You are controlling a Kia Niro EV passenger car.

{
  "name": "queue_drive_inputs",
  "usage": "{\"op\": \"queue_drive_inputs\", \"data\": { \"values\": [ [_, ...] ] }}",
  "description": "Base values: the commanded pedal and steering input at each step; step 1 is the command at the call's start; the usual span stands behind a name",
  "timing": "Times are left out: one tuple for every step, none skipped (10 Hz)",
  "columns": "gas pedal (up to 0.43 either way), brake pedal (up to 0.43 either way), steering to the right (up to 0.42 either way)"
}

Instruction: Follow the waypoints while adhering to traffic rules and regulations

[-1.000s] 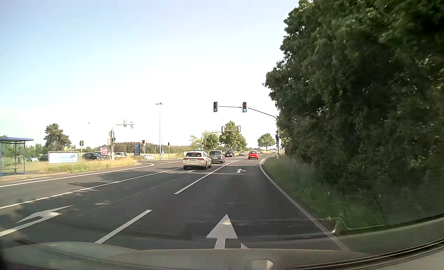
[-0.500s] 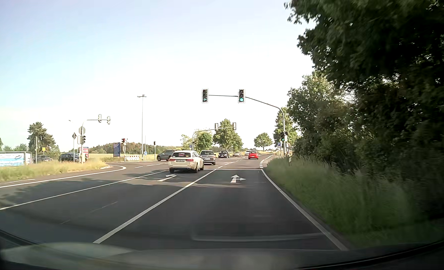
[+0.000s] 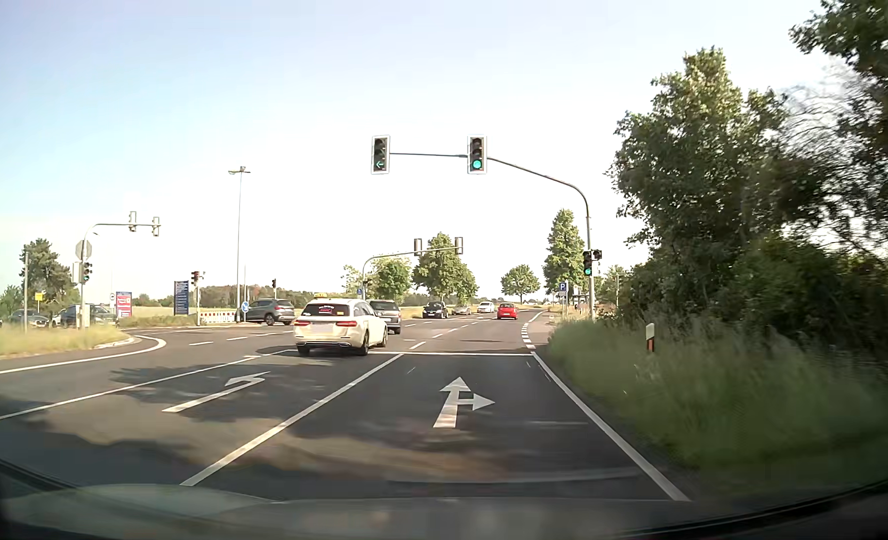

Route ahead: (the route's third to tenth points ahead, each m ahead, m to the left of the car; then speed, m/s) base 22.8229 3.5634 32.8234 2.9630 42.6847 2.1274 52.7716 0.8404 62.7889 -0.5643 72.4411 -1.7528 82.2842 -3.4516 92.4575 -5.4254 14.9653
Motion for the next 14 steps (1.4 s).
{"op": "queue_drive_inputs", "data": {
  "values": [
    [0.047, 0.030, 0.010],
    [0.047, 0.030, 0.010],
    [0.047, 0.030, 0.010],
    [0.047, 0.030, 0.010],
    [0.047, 0.030, 0.010],
    [0.047, 0.030, 0.011],
    [0.047, 0.030, 0.012],
    [0.059, 0.030, 0.012],
    [0.059, 0.030, 0.013],
    [0.059, 0.030, 0.013],
    [0.059, 0.030, 0.013],
    [0.059, 0.030, 0.013],
    [0.059, 0.030, 0.013],
    [0.059, 0.030, 0.013]
  ]
}}
